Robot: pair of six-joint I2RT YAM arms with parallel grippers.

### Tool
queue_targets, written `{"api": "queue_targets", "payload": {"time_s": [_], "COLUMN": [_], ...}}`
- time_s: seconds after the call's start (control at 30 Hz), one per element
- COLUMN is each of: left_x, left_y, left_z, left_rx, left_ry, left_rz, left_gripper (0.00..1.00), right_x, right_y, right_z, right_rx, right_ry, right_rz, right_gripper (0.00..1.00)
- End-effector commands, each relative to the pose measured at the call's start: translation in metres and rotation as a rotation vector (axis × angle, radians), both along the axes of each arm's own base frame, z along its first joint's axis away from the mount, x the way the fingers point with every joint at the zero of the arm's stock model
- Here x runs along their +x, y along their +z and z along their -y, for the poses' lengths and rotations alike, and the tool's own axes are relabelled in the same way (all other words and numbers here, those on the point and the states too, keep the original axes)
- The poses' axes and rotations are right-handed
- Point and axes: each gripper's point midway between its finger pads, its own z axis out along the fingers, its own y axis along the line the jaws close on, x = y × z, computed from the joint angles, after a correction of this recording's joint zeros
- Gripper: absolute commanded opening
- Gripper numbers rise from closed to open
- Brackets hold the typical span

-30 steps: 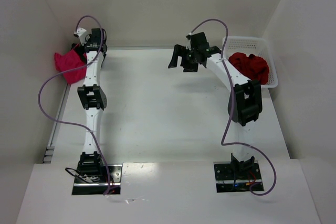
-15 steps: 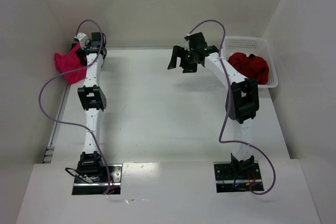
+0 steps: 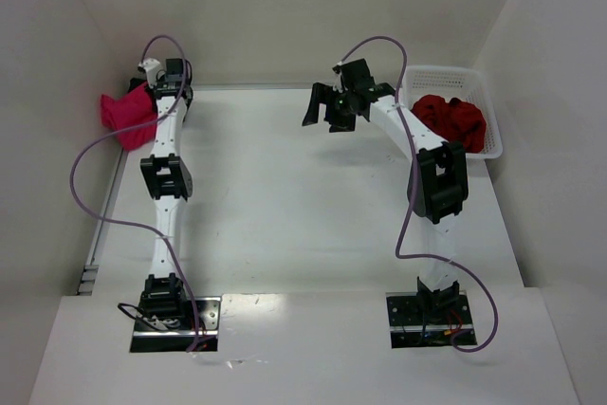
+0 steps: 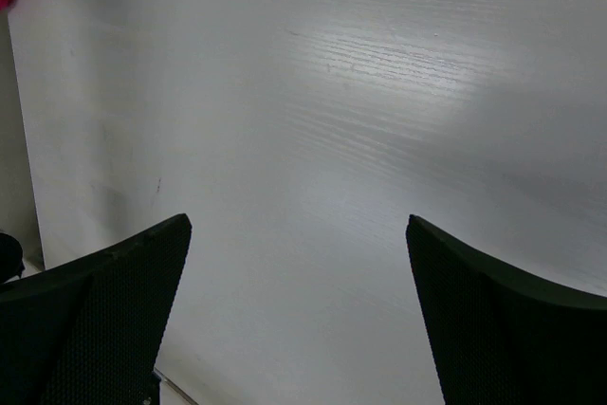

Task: Fold and stack the t-shirts
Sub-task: Put the neatly folded tshirt into the corner of the board with the left arm

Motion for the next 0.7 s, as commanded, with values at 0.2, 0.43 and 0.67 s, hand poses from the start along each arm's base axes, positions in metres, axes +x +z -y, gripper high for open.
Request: {"api": "queue_targets", "payload": {"time_s": [0.2, 0.43, 0.67], "left_x": [0.014, 0.014, 0.014], "left_y": [0.060, 0.090, 0.092], "left_z": [0.045, 0.067, 0.085], "left_rx": [-0.038, -0.033, -0.023], "left_ry": [-0.302, -0.450, -0.530], "left_rz": [-0.043, -0.071, -0.116], "left_gripper": [0.00, 0.00, 0.00], "right_x": [-0.006, -0.008, -0.008], "right_y": [0.013, 0.014, 0.009], "right_z": [-0.001, -0.003, -0.003], "right_rx": [0.045, 0.060, 0.060], "right_ry": [-0.011, 0.002, 0.002], "right_rz": [0.037, 0.040, 0.040], "right_gripper": [1.00, 1.00, 1.00]}}
